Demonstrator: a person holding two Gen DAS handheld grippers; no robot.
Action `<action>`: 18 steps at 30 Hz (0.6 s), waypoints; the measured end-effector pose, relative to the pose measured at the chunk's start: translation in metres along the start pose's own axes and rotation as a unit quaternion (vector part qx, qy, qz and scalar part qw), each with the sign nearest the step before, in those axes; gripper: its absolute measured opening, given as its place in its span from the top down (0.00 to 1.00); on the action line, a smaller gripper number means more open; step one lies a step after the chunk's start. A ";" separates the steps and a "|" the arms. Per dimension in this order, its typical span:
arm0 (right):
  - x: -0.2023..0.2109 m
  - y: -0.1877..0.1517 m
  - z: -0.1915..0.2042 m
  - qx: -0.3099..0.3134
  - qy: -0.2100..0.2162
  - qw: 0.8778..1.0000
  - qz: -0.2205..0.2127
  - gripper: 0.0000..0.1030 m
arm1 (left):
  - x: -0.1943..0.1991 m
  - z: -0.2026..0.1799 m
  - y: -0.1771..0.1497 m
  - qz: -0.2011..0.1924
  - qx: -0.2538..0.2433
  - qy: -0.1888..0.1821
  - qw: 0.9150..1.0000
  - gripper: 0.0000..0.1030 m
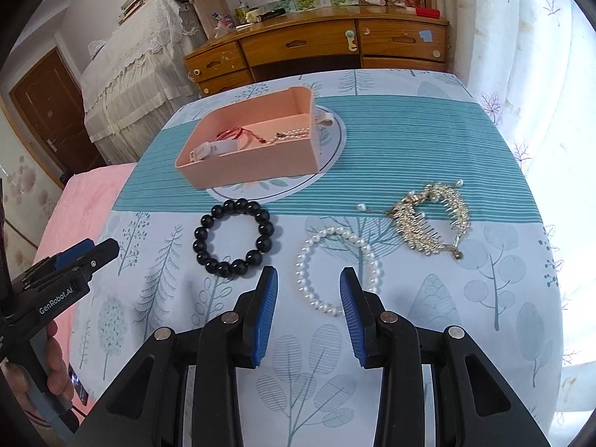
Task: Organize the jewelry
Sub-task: 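Withdraw both tools from the tray toward the black and pearl bracelets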
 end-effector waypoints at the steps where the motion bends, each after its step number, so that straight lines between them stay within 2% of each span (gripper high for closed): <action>1: -0.001 0.001 -0.003 -0.001 -0.002 1.000 -0.001 0.66 | -0.001 0.001 0.000 0.001 0.000 0.000 1.000 0.48; 10: -0.006 0.010 -0.032 -0.024 -0.017 1.000 -0.001 0.66 | -0.017 0.014 0.010 0.008 0.009 -0.001 1.000 0.48; 18: -0.023 0.007 -0.049 -0.032 -0.012 0.999 0.014 0.66 | -0.032 0.005 0.013 0.025 0.005 -0.038 0.999 0.48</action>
Point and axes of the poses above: each gripper's, at about its wrist camera, not at the fingertips, and x roughly against the way its jaws point, z to its left, y to its top, the point moved 5 cm from there along -x, roughly the way its jaws point, and after that the axes turned 3 degrees about z, right-handed, at the moved point
